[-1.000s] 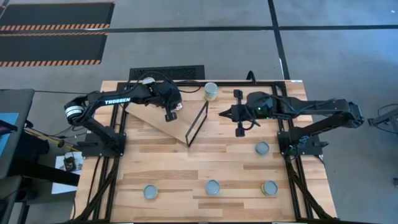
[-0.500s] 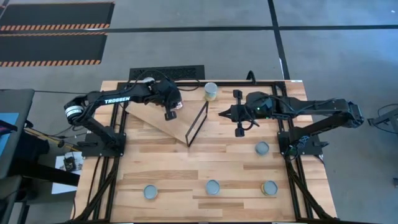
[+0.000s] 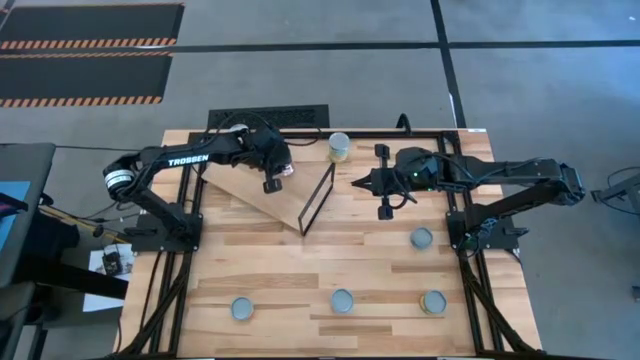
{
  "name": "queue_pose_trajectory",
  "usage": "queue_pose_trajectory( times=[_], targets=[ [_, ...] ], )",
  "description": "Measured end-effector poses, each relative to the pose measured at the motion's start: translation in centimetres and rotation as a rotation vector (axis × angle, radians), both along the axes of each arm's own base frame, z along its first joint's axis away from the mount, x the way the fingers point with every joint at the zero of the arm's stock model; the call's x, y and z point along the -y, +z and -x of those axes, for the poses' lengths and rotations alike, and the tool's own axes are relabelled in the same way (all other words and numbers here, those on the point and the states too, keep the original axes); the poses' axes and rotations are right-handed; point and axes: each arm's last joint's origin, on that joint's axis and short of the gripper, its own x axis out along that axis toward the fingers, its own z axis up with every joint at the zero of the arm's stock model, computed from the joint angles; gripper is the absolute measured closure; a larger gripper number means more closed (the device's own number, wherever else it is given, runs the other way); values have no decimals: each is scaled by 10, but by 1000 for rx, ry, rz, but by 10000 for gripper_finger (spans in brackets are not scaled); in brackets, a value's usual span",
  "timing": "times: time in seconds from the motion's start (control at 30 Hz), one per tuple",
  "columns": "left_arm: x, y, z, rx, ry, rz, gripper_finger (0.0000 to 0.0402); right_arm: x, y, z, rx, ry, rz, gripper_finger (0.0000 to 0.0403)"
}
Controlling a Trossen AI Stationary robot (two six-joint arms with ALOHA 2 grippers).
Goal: Pick and place cans onto a shelf
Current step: Put the canned diced tomatoes on the shelf
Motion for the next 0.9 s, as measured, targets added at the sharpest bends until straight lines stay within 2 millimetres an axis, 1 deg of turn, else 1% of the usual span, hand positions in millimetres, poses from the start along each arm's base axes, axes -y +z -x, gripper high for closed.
queue_pose_trajectory(
  times=[0.4,0.63,0.9],
  targets=[
    [0,-1,1,-14,-37,-11,401,0,0,0,-1,8,5,394],
    [-5,-12,-3,-44,-38,6,402,0,0,0,3,13,14,394],
    [-6,-12,-3,-44,-17,1,401,-5,0,-1,4,34,13,394]
  ],
)
